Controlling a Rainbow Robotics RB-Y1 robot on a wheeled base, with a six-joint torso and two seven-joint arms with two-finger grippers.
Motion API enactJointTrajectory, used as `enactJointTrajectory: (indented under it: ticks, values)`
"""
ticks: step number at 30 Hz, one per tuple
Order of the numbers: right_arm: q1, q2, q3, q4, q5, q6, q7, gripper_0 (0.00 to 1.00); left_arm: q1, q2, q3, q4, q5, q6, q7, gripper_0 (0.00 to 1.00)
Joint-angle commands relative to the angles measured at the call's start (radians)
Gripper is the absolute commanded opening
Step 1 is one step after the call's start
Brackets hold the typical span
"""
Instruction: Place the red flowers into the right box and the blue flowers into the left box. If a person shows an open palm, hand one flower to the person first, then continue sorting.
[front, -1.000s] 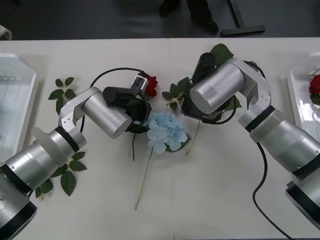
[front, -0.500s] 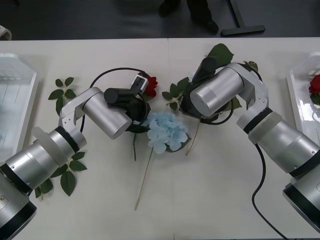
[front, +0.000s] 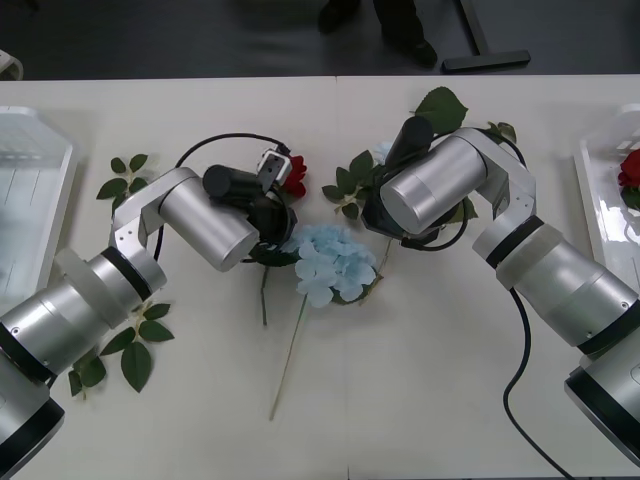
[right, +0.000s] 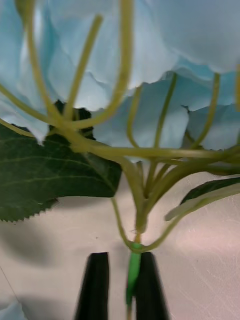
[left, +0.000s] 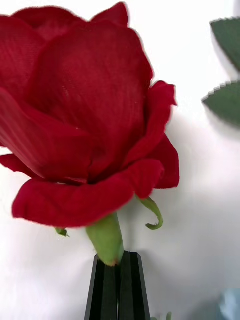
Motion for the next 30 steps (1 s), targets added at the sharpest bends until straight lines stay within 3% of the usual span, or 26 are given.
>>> enactJointTrajectory:
  ticks: [1,6,12,17,21,30]
  values:
    - [-0.041,0.002,0.0,-0.005,-0.013,0.011,-0.05,0.0,-0.025,0.117,0.057,-0.203,0.103,0.154,0.005,0.0]
    - [-0.041,-0.076,-0.036,-0.031,-0.114,0.034,0.013,0.0,-0.024,0.206,0.151,-0.394,0.238,0.361,-0.003,0.0]
    - [-0.039,-0.229,-0.119,-0.119,-0.32,0.091,0.211,0.0,0.007,0.283,0.264,-0.571,0.396,0.435,-0.017,0.0]
    - [-0.039,-0.358,-0.252,-0.151,-0.504,0.19,0.373,0.0,0.149,0.337,0.39,-0.779,0.505,0.346,-0.018,0.0]
    - [-0.035,-0.469,-0.278,-0.134,-0.619,0.256,0.544,0.0,0.263,0.343,0.459,-0.931,0.542,0.235,-0.015,0.0]
    - [0.074,-0.544,-0.266,-0.113,-0.754,0.132,0.699,0.0,0.326,0.189,0.402,-0.999,0.48,-0.044,-0.009,0.0]
